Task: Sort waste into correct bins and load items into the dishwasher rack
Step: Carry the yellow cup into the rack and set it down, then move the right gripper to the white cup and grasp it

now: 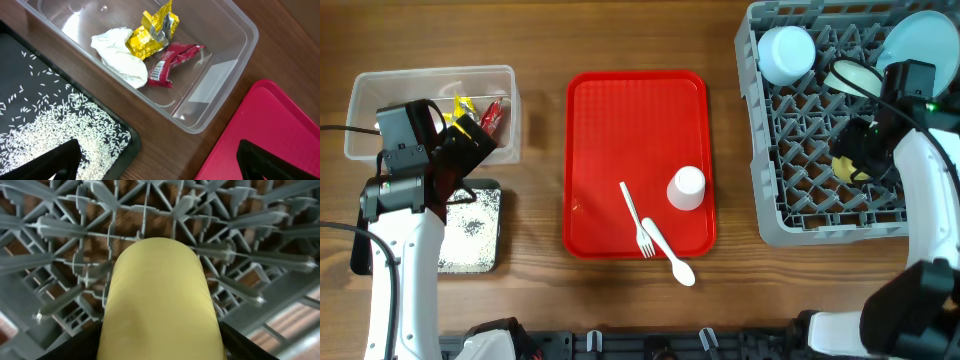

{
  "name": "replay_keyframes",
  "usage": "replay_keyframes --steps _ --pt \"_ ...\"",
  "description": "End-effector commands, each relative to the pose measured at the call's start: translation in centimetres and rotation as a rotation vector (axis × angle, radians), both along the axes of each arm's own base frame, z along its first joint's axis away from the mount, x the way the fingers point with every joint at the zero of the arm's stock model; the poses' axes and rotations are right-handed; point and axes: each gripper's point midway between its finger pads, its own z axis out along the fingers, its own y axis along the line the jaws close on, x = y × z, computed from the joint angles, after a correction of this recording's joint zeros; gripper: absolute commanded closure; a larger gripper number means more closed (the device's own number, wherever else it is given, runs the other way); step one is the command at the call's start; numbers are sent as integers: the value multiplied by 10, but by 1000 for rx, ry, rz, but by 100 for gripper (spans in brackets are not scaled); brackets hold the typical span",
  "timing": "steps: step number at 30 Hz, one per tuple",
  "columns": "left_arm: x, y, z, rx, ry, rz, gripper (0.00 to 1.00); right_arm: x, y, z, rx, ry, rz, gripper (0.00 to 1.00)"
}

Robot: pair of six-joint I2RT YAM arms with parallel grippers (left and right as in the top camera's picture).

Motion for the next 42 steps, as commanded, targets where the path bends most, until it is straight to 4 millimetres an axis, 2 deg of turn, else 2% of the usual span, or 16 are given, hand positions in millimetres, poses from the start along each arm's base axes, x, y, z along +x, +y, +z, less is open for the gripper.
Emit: replay_keyframes --steps 1,6,8,11,20,26,34,42 --pt "3 5 5 14 -11 12 0 11 3 -13 48 12 26 46" --pt "3 5 5 14 -11 12 0 11 1 -20 54 31 21 44" --pt "3 5 5 14 -11 12 0 11 1 -20 54 31 21 34" --pt "3 5 5 14 -11 12 0 11 2 -20 64 28 23 29" --pt "3 5 5 14 -11 12 0 17 -4 -17 126 -26 16 30" --pt "3 5 5 14 -11 12 0 31 -11 1 167 -105 15 30" --pt "3 5 5 14 -11 12 0 55 -22 39 126 -213 23 22" --pt "3 5 5 14 -11 12 0 45 -19 37 138 -169 24 21"
